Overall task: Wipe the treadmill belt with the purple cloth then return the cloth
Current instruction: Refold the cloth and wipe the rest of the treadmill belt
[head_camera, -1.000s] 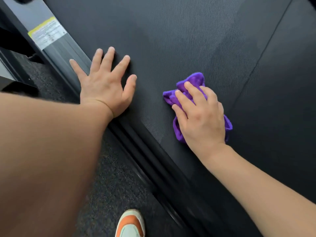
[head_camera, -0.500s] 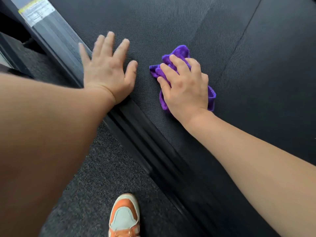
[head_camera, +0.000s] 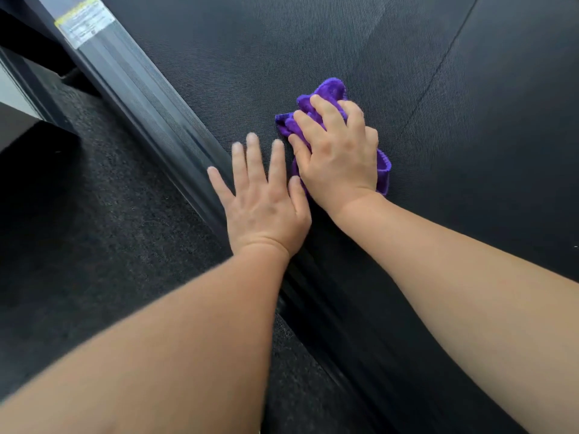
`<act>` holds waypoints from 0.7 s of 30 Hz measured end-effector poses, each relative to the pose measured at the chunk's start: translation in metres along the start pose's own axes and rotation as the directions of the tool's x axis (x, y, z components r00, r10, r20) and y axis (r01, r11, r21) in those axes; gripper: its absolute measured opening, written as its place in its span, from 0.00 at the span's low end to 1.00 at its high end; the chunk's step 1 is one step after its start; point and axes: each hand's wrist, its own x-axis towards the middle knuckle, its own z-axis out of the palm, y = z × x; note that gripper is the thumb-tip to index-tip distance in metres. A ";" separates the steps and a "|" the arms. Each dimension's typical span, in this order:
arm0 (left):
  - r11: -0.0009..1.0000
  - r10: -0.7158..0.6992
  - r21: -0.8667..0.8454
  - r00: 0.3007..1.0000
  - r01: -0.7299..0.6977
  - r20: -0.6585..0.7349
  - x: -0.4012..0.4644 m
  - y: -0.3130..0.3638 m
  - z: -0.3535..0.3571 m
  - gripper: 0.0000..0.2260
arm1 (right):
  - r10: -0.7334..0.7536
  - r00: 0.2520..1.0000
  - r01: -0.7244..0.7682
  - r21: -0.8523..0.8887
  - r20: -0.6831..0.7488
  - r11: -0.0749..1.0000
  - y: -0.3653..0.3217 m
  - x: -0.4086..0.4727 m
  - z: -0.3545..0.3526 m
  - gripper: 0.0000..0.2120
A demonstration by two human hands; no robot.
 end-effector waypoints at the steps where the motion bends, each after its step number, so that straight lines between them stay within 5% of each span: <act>1: 1.000 -0.003 0.011 1.000 0.003 0.014 -0.003 0.002 0.002 0.29 | -0.004 1.000 0.004 0.000 0.002 1.000 0.001 -0.001 0.000 0.17; 11: 0.999 -0.007 0.049 1.000 0.006 0.016 0.000 0.002 0.002 0.29 | -0.103 0.993 0.104 -0.016 0.050 0.994 0.038 -0.068 -0.039 0.16; 17: 0.998 0.014 0.066 1.000 -0.015 0.021 0.000 0.003 0.002 0.30 | 0.081 0.995 -0.083 0.018 0.061 0.996 0.046 -0.056 -0.043 0.16; 21: 0.997 0.038 0.069 0.999 -0.038 0.004 -0.001 0.002 0.002 0.30 | 0.012 0.999 -0.011 -0.007 0.046 1.000 0.035 -0.055 -0.035 0.16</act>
